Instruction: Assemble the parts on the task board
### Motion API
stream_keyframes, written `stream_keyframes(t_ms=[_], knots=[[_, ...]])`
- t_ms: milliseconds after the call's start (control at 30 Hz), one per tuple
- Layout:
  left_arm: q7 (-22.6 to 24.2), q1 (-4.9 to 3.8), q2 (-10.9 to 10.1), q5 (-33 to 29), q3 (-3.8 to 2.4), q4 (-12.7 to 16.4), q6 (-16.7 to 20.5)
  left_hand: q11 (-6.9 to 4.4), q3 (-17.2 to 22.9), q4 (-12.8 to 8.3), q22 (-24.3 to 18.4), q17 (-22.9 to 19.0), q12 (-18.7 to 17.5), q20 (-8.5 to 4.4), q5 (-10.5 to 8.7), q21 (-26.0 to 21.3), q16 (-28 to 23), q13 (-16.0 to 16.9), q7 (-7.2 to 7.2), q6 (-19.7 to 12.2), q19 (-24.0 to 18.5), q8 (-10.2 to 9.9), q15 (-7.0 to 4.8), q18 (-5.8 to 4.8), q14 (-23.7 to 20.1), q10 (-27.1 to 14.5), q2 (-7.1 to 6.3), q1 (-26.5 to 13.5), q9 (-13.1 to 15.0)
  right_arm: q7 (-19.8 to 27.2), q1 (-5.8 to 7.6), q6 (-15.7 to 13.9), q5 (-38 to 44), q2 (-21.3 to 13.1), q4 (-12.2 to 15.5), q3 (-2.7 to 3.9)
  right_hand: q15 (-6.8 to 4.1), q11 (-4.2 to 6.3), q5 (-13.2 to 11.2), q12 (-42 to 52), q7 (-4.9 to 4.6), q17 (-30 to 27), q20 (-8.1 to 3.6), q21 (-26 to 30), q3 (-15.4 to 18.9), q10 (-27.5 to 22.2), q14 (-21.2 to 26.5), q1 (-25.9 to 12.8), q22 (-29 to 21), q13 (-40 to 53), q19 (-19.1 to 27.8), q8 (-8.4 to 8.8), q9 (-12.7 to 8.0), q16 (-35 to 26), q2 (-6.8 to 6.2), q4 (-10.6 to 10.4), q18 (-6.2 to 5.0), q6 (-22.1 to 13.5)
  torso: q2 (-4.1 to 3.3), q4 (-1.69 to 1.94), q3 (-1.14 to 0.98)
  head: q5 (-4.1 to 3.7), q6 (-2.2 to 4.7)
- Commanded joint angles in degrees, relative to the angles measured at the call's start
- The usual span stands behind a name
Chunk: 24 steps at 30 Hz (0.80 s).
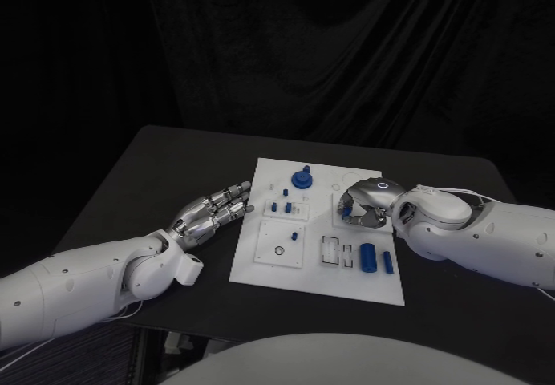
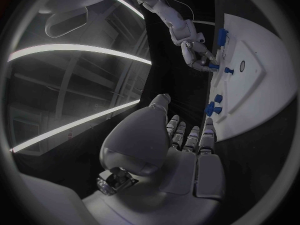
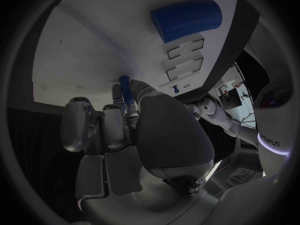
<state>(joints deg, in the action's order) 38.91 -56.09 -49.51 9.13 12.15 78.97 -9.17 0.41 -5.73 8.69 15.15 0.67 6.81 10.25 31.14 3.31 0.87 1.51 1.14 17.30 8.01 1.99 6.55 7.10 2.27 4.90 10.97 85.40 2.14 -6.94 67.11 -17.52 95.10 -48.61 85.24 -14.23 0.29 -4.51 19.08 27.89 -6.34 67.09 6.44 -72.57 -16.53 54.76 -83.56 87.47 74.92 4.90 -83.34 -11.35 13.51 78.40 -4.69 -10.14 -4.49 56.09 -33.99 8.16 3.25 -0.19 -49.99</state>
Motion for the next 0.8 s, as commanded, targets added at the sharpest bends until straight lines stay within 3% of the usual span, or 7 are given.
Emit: stream_keyframes(t_ms=[33, 300, 467, 800], knots=[[3.17, 0.36, 0.07, -0.33, -0.04, 0.15, -0.75, -0.24, 0.46, -0.09, -0.04, -0.05, -0.15, 0.02, 0.32, -0.24, 0.06, 0.01, 0.20, -0.12, -0.31, 0.18, -0.17, 0.84, -0.28, -0.25, 0.40, -0.12, 0.01, 0.64, -0.14, -3.19, -0.12, -0.02, -0.05, 0.04, -0.61, 0.38, 1.33, -0.42, -0.30, -0.23, -0.72, 0.24, -0.49, 1.01, -0.06, 1.10, 9.90, 0.27, 0.10, -0.58, 0.99, -0.15, 0.08, 1.35, 0.58, 0.73, -0.02, 0.05, -0.02, -0.01, -0.01], [3.12, 1.09, 0.03, -0.33, -0.05, 0.14, -0.82, -0.25, 0.49, -0.11, 0.01, -0.05, -0.15, 0.03, 0.31, -0.23, 0.07, 0.01, 0.21, -0.11, -0.28, 0.18, -0.16, 0.84, -0.26, -0.26, 0.40, -0.12, 0.01, 0.19, -0.11, -4.36, -0.13, -0.74, 0.95, 0.07, -0.85, 0.65, 1.34, -0.61, -0.71, -0.33, -0.95, 0.29, -0.73, 2.03, -0.07, 1.23, 9.91, 0.50, 0.12, -1.67, 2.73, -0.30, -0.10, 2.29, 0.58, 2.05, -0.04, 0.11, 0.04, 0.11, -0.01], [3.08, 1.26, 0.04, -0.33, -0.05, 0.13, -0.76, -0.25, 0.49, -0.11, 0.01, -0.05, -0.15, 0.03, 0.31, -0.23, 0.07, 0.01, 0.21, -0.11, -0.28, 0.18, -0.16, 0.84, -0.26, -0.26, 0.40, -0.12, 0.01, -0.55, 0.59, -4.69, -0.13, -2.02, 3.06, 0.10, -0.89, 0.66, 1.30, -0.73, -0.87, -0.50, -1.03, 0.41, -0.77, 2.42, -0.05, 1.16, 9.88, 0.58, 0.16, -2.13, 3.46, -0.43, -0.18, 2.56, 0.56, 2.63, -0.04, 0.00, 0.04, 0.40, -0.01], [3.08, 1.36, -0.08, -0.33, -0.05, 0.16, -0.51, -0.27, 0.59, -0.15, 0.06, -0.04, -0.14, 0.05, 0.26, -0.21, 0.08, 0.01, 0.24, -0.01, -0.24, 0.19, -0.14, 0.85, -0.24, -0.27, 0.41, -0.13, 0.02, -2.19, 5.28, -4.18, 0.40, -5.12, 13.40, 0.11, -0.80, 0.51, 1.11, -0.89, -1.21, -0.23, -1.01, 0.32, -0.79, 2.87, -0.15, 1.22, 9.91, 0.69, 0.13, -1.85, 3.98, -0.33, -0.82, 3.01, 0.60, 2.01, 0.07, 0.00, 0.11, 0.82, -0.01]])
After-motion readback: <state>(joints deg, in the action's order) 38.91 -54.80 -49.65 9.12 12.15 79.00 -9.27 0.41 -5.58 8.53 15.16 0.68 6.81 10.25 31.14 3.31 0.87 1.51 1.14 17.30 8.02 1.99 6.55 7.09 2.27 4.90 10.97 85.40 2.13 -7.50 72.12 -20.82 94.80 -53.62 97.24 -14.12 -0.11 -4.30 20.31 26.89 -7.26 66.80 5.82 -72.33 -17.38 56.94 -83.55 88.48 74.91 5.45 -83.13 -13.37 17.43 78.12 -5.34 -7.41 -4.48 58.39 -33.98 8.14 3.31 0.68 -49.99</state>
